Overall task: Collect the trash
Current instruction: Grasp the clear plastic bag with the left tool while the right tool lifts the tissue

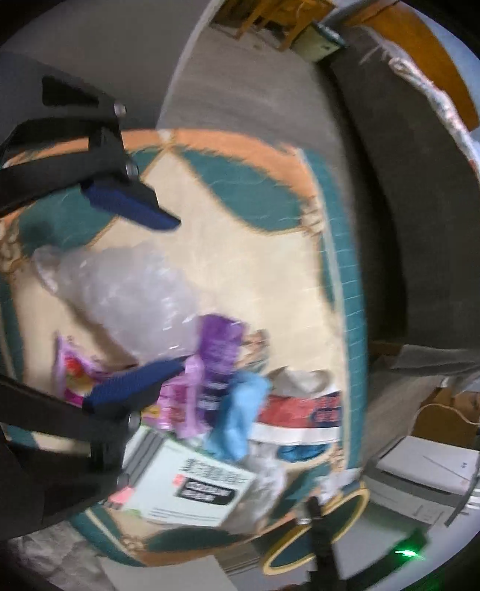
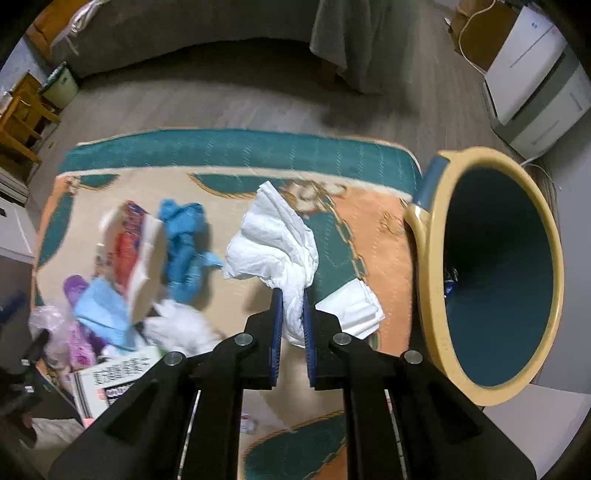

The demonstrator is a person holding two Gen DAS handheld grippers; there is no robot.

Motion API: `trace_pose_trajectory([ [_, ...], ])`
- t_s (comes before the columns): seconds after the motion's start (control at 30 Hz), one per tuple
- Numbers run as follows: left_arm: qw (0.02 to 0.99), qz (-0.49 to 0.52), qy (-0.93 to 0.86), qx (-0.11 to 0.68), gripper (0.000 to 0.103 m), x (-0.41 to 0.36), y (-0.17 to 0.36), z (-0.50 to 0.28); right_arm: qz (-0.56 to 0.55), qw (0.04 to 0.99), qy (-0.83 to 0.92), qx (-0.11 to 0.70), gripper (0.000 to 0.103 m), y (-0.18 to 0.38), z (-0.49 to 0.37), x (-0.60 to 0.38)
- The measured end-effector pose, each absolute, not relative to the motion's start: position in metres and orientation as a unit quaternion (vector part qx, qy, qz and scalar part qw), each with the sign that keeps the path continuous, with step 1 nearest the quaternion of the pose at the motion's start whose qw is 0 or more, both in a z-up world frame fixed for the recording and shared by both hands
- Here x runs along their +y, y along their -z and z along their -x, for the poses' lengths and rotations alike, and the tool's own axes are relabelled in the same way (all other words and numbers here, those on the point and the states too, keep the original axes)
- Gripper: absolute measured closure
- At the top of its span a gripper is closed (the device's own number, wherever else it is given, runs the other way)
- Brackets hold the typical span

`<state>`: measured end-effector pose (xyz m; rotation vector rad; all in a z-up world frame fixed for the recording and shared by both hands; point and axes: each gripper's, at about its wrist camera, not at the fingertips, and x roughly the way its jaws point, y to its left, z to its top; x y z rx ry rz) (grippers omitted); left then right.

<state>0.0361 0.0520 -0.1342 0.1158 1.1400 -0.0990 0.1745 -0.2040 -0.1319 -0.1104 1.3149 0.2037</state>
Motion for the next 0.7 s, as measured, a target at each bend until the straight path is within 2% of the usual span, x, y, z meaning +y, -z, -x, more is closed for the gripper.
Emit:
trace_pose_trajectory([
  [0.03,0.830,-0.056,0.051,0.552,0.040,0.051,0.140,-0.034,0.052,0.787,-0.098,0.607,0.093,0.129,-0.173,-0.202],
  [0.1,0.823,-0.064,0.051,0.563,0.060,0.051,0.148,-0.033,0.058,0.790,-0.103,0.601,0.093,0.121,-0.173,-0.196],
  [0.13,0.820,-0.065,0.051,0.567,0.065,0.051,0.150,-0.033,0.062,0.792,-0.106,0.598,0.093,0.117,-0.171,-0.193],
  [0.2,0.820,-0.060,0.056,0.566,0.083,0.053,0.148,-0.032,0.065,0.797,-0.110,0.590,0.093,0.111,-0.167,-0.191],
  [0.23,0.822,-0.059,0.062,0.563,0.087,0.052,0.145,-0.032,0.064,0.800,-0.112,0.586,0.093,0.106,-0.165,-0.190],
  [0.37,0.831,-0.072,0.065,0.547,0.092,0.046,0.133,-0.030,0.057,0.811,-0.112,0.572,0.093,0.092,-0.161,-0.193],
  [0.7,0.896,-0.059,0.053,0.437,0.093,0.048,0.049,-0.039,0.018,0.848,-0.127,0.514,0.093,0.036,-0.135,-0.198],
])
